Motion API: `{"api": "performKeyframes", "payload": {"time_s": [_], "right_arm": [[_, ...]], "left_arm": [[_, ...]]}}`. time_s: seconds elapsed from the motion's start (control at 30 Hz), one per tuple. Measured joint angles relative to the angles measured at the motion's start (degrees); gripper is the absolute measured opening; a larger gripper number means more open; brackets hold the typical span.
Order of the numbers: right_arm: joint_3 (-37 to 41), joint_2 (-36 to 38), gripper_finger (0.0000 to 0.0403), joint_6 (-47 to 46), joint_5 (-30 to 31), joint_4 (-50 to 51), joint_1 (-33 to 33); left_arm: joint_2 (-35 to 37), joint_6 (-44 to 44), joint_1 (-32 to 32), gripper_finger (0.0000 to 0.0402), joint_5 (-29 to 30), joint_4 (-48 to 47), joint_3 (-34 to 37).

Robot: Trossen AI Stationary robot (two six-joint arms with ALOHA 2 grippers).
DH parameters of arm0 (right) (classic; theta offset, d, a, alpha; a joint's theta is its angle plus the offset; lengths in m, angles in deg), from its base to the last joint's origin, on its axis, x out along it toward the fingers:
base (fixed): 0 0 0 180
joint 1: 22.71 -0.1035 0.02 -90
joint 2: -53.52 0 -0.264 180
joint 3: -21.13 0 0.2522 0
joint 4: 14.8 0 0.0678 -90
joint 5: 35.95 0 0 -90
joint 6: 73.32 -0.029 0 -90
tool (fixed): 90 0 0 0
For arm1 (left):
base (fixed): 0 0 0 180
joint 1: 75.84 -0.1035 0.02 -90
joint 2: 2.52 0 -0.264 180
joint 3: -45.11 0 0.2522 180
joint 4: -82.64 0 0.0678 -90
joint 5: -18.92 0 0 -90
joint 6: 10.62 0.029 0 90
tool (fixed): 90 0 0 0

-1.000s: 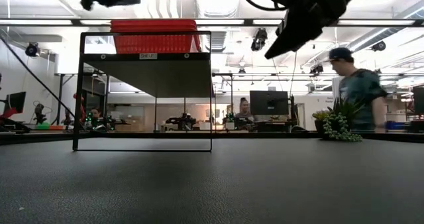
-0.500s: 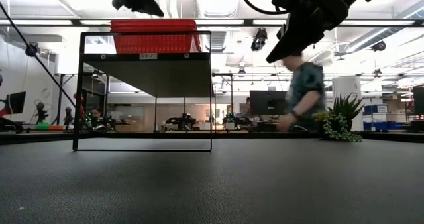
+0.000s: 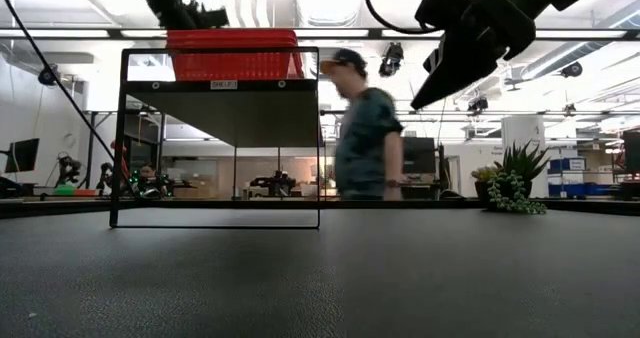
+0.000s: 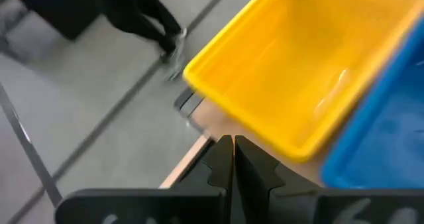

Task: Stack baskets on shelf by color
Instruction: Adjust the yellow bins on the shelf

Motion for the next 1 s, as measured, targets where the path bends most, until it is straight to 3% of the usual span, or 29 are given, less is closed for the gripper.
{"api": "performKeyframes", "payload": {"time_s": [0.13, 0.47, 1.0], "right_arm": [[0.63, 0.0, 0.0009, -1.31, 0.01, 0.07, 0.0], [0.66, 0.0, 0.0009, -1.29, 0.04, 0.01, 0.0], [0.67, -0.02, 0.0009, -2.03, 0.11, -0.01, 0.0]], "left_arm": [[-2.78, 0.05, -3.21, 0.0, -1.91, -0.18, 0.09], [-7.67, 0.47, -3.61, 0.0, -4.1, -0.91, 0.07], [-3.76, 0.05, -3.5, 0.0, -7.23, -0.86, 0.12]]}}
